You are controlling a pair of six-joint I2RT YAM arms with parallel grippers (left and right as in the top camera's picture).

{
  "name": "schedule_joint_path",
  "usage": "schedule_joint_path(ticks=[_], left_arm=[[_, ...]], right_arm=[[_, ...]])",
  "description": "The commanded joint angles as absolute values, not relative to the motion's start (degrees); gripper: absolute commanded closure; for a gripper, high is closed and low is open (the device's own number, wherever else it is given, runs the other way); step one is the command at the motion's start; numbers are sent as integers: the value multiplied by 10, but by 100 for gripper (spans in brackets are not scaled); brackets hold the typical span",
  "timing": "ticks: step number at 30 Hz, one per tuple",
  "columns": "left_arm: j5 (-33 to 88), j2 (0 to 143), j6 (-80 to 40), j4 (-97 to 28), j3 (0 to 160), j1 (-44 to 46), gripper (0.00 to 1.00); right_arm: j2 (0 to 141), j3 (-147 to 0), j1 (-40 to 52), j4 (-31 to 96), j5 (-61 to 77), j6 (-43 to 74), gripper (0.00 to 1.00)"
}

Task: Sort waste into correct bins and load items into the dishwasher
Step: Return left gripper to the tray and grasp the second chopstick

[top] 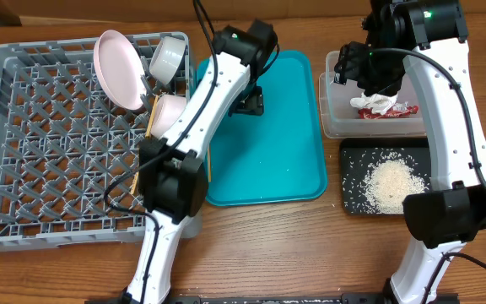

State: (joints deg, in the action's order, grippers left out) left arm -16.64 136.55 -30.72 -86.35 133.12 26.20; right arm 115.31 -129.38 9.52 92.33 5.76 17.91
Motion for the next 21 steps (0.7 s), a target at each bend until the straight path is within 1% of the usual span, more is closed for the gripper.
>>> schedule_joint_path(ticks=[1,6,15,21], left_arm=[[-197,1386,-349,-851,1333,258,0],[-194,1411,-350,-835,1333,255,0],[-120,1440,-347,-810,1332,223,0],[-117,1441,-347,-801,1332,214,0]], right_arm=[[1149,-1305,98,921,61,175,32],[1149,-1305,98,921,61,175,32],[1149,-1305,98,923,61,175,32],[1149,-1305,98,927,61,175,32]])
